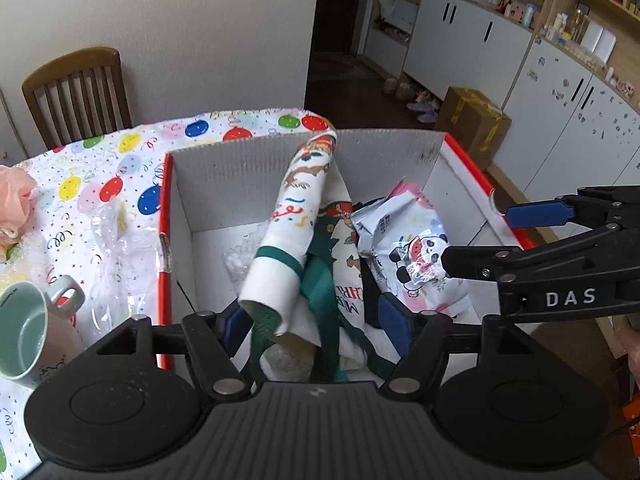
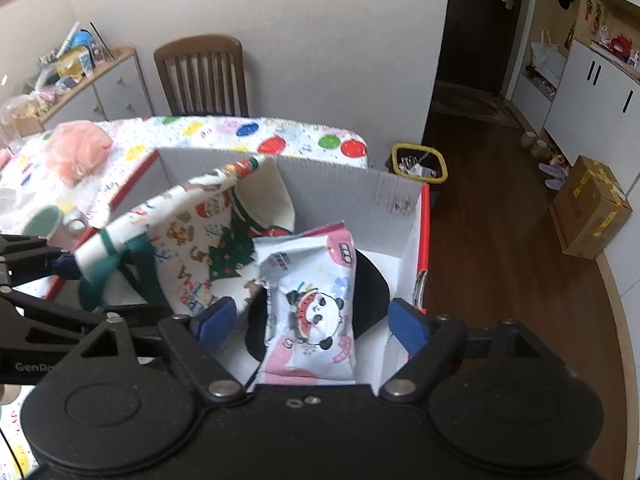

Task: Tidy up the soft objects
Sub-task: 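Withdraw both grippers from the box toward the purple sponge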

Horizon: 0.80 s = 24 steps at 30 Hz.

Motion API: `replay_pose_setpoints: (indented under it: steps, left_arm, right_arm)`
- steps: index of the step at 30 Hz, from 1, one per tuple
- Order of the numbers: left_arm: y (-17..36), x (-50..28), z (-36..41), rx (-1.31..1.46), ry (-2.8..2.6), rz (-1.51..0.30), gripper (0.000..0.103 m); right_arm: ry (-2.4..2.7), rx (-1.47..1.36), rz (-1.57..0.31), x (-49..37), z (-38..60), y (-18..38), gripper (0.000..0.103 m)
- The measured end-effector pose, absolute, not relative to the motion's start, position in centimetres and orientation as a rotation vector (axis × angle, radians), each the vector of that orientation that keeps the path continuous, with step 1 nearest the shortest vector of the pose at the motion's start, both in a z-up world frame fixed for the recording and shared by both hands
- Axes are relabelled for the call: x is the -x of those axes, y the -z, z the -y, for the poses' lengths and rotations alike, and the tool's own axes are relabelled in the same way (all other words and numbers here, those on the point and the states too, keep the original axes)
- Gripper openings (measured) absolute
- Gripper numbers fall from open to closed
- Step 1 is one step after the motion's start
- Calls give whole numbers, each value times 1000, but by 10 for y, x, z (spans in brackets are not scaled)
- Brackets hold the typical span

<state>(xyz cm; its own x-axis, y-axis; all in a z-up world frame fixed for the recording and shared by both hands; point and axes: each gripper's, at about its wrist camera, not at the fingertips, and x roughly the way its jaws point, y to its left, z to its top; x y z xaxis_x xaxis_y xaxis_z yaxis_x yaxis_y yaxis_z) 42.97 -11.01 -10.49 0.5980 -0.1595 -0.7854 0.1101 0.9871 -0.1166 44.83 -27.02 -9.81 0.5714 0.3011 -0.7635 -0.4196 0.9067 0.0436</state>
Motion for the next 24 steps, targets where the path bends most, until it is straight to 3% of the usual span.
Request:
replay_pose_setpoints:
  steps: [10, 13, 18, 24]
  left_arm:
    - [74, -391, 92, 91, 167, -842, 75]
    - [63, -375, 86, 85, 181, -813, 82]
    - [47, -348, 71, 76, 180, -751, 82]
    - [39, -326, 35, 120, 158, -728, 85]
  right_arm:
    - [-488, 88, -786, -411, 270, 61, 93]
    - [-508, 58, -770, -399, 267, 52, 95]
    - [-555, 56, -740, -379, 254, 39, 102]
    - [-594, 88, -708, -353, 229, 33, 103]
